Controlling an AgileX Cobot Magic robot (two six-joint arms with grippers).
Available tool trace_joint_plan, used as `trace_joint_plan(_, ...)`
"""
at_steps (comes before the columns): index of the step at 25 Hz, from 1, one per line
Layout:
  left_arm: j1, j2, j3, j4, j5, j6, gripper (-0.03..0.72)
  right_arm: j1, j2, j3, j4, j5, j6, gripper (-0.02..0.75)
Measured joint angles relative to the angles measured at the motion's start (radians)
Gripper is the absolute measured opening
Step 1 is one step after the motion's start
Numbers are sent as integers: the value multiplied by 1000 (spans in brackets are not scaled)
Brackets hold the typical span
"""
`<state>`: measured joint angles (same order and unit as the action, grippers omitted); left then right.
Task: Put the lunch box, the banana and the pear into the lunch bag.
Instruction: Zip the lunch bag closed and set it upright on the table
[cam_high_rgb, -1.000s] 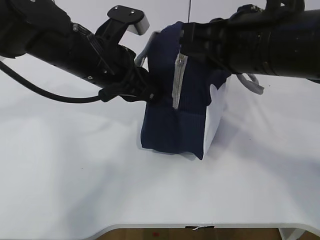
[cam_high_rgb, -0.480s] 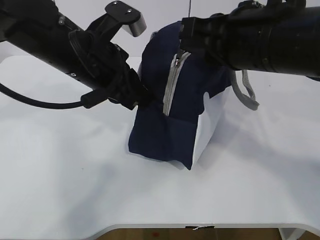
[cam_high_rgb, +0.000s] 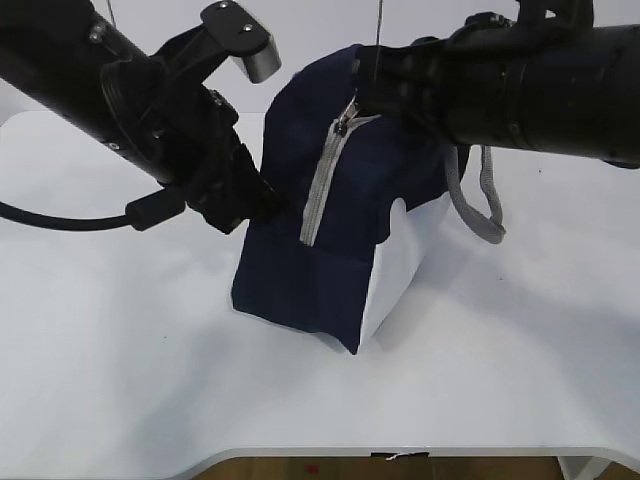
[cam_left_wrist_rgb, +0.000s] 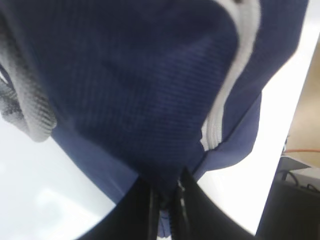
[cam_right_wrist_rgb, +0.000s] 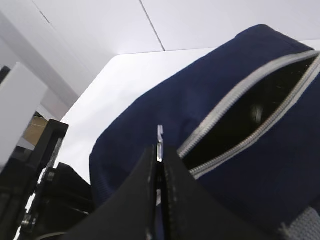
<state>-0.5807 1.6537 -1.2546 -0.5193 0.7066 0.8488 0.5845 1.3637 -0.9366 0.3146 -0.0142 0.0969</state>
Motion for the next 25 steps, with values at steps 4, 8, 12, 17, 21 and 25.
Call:
trace_joint_plan(4,0,-5,0,28,21,-13,5,-18,10,-2,2,-9,0,6)
trace_joint_plan(8,0,-9,0,35,36,-15,5,-48,18,-2,17,-16,0,6)
trace_joint_plan(12,0,-9,0,63,51,-16,4,-60,18,-19,22,-28,0,6)
trace_joint_plan(17,0,-10,0,85,57,-17,3,-65,18,-53,22,-30,-3,6)
trace_joint_plan(21,0,-10,0,95,61,-18,3,-100,21,-64,22,-28,-12,6)
trace_joint_plan(25,0,-10,0,116,75,-27,3,-132,36,-64,22,-28,-14,6)
